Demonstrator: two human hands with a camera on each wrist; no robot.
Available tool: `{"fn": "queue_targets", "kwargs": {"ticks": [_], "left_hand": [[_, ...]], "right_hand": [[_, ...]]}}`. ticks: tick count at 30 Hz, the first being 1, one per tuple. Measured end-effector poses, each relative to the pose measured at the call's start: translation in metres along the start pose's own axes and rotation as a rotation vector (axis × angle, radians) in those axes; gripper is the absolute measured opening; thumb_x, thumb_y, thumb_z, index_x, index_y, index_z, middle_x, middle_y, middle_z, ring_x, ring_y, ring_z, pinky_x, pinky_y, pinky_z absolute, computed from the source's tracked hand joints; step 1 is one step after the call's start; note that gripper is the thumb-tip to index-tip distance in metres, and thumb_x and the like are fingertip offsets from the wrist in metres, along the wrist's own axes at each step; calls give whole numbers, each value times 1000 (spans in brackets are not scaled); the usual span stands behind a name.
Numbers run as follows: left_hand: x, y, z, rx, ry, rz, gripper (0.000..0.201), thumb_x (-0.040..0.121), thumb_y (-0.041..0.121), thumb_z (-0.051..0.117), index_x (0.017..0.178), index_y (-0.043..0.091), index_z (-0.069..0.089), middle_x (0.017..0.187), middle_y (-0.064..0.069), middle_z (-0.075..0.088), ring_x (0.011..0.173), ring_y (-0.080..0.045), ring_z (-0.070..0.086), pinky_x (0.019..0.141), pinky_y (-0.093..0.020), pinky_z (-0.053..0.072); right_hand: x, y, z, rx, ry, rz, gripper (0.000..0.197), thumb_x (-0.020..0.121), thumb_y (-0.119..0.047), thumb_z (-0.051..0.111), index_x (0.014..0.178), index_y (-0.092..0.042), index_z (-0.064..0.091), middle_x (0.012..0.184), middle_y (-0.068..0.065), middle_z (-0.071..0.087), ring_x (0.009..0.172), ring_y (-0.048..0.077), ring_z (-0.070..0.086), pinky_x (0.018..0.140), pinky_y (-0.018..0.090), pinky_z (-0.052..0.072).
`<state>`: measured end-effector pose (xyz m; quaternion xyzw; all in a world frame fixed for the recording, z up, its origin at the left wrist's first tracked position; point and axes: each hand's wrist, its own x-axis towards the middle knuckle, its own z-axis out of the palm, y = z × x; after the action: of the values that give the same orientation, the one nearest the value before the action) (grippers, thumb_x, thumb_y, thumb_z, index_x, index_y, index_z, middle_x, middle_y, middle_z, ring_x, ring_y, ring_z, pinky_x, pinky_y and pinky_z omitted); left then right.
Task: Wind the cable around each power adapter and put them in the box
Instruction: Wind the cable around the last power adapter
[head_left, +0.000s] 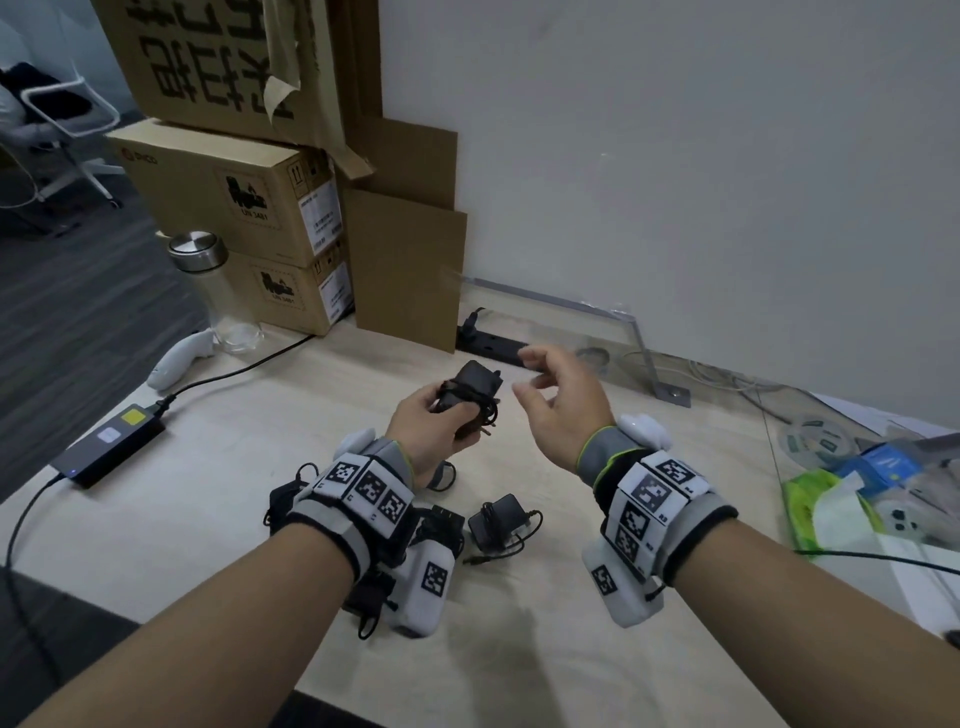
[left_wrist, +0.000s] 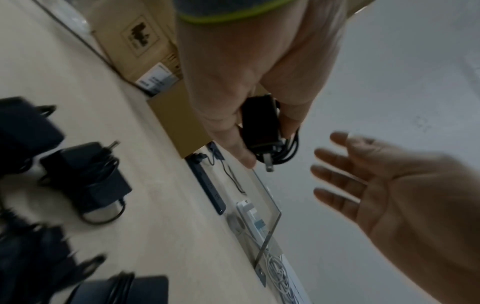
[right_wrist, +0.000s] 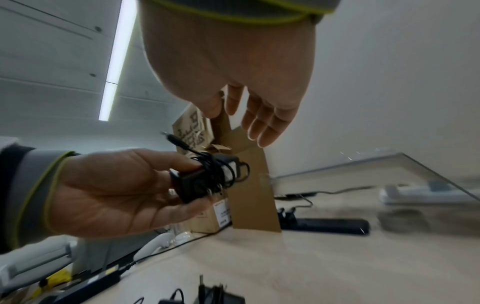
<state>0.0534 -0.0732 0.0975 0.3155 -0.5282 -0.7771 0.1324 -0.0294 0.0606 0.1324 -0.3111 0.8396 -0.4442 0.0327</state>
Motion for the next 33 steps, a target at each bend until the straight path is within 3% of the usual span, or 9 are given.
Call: {"fn": "queue_targets", "kwargs": {"ticks": [6,9,15,18,21,26,28,30,33], "left_hand": [[-13,-24,4,-150,-125,-33,35,89,-10,55,115,12,59,103,-17,65,84,-27,66,73,-34,59],[-14,-30,9,-163,-141,-36,41,88,-11,56,122,12,55,101,-14,65,81,-24,67,79,-38,58],[-17,-36,21,-134,-122,20,41,86,-11,58,117,15,53,105,-18,64,93,-29,64,93,-47,52],[-14,-37,25,-163,-74,60,39,87,-10,58,116,16,52,104,-17,64,94,-28,64,92,-44,53],[-14,-37,29,-152,-50,79,41,87,-10,57,117,18,51,100,-15,63,89,-26,62,93,-46,52],[-9,-38,30,-84,38,82,71,85,-3,62,145,23,33,106,-10,60,91,-24,62,94,-45,52],[-4,-37,28,-8,76,102,73,79,7,66,145,18,37,108,-11,61,98,-26,63,93,-44,53],[0,-38,25,53,87,159,55,80,8,65,133,17,53,105,-11,64,98,-27,63,90,-41,55],[2,-35,24,182,134,245,33,76,15,62,99,37,68,92,1,70,91,-23,66,89,-44,55]], "right_hand": [[-16,21,4,124,-33,345,34,92,-37,56,124,-28,50,114,-7,57,88,10,59,78,29,48],[-21,26,6,298,-30,500,33,94,-41,51,123,-25,50,109,3,62,86,18,64,77,41,57],[-30,30,5,463,-212,685,43,90,-52,53,110,-14,58,92,9,64,71,23,63,65,39,59],[-36,27,6,422,-322,652,33,90,-40,60,97,-8,62,83,10,66,64,20,63,63,35,58],[-36,24,9,341,-305,587,20,95,-21,57,81,-7,61,71,8,65,53,16,58,60,34,55],[-30,24,6,-12,-304,464,31,89,-24,52,61,-15,64,64,-1,70,58,20,64,64,36,59],[-29,21,4,-72,-305,432,30,84,-26,52,59,-14,65,64,2,71,62,24,67,64,39,60],[-28,16,4,-119,-322,394,28,80,-32,51,70,-11,67,68,7,71,68,31,68,64,43,59],[-28,9,4,-180,-361,332,29,81,-32,50,79,-8,67,75,12,71,72,34,67,67,43,58]]}}
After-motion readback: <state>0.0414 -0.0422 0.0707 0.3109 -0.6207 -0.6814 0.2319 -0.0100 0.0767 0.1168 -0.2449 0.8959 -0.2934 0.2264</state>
